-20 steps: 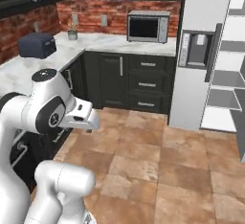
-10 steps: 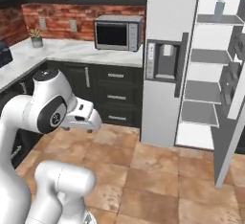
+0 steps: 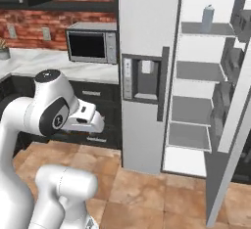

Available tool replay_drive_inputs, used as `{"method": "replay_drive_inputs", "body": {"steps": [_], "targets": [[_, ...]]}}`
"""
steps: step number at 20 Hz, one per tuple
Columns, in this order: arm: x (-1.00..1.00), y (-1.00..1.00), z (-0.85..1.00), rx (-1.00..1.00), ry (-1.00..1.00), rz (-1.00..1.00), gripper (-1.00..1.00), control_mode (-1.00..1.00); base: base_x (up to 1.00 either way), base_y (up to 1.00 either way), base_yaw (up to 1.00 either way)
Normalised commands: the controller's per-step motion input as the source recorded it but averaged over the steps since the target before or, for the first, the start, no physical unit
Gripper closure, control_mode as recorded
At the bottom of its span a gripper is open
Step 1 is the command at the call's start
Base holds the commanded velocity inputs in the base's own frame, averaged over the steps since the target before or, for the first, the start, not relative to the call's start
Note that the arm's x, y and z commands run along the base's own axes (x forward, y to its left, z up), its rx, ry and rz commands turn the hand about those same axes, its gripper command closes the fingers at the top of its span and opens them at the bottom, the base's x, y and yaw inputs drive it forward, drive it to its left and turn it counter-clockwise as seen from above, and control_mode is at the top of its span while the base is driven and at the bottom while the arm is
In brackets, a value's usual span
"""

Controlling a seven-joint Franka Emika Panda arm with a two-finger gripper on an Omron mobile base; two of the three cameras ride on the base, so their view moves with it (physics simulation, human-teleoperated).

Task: Take a sugar cube from the saucer and place it inside the coffee. Then, grab milk from the fridge and place it next to the coffee on the counter to sweeten the coffee.

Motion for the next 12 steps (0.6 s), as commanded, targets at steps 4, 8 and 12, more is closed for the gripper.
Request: {"method": "replay_drive_inputs", "body": {"steps": [4,8,12], "targets": [[0.00,0.00,0.00,0.00,0.00,0.00,-1.00,1.00,1.00,-0.71,-0.01],[0.00,0.00,0.00,0.00,0.00,0.00,-1.00,1.00,0.90,-0.94,0.00],[0.00,0.00,0.00,0.00,0.00,0.00,-1.00,1.00,0.85,-0.96,0.00]]}}
